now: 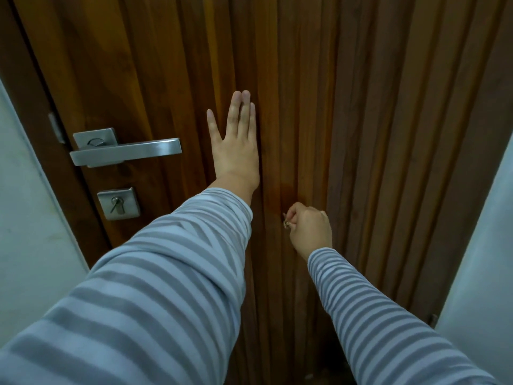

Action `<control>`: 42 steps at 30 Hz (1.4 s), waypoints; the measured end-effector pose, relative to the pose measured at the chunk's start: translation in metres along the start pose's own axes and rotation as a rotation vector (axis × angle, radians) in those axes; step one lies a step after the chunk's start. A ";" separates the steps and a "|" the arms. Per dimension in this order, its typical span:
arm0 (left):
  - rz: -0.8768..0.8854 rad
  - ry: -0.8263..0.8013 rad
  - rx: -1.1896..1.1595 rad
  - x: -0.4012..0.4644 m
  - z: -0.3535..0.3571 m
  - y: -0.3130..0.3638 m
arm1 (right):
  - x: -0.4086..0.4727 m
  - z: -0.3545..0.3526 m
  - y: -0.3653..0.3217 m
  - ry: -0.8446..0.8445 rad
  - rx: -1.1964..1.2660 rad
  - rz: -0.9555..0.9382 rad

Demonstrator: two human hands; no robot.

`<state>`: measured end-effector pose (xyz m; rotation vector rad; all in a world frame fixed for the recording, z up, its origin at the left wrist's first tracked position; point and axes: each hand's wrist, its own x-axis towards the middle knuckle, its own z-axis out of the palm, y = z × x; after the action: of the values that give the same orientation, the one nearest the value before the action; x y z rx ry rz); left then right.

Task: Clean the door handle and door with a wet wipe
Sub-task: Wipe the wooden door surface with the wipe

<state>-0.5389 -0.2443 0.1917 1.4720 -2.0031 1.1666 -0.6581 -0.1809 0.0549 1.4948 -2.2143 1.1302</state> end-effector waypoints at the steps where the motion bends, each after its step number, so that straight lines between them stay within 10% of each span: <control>1: 0.001 -0.007 0.001 0.000 -0.001 0.000 | -0.002 -0.003 0.001 -0.030 0.027 0.011; 19: 0.010 -0.088 -0.247 0.019 -0.059 0.011 | 0.112 -0.177 -0.062 0.337 0.250 -0.112; 42: 0.019 -0.074 -0.250 0.030 -0.039 0.015 | 0.139 -0.136 -0.070 0.394 0.149 -0.209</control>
<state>-0.5705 -0.2292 0.2301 1.3890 -2.1275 0.8429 -0.6886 -0.1920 0.2588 1.3755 -1.7054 1.4023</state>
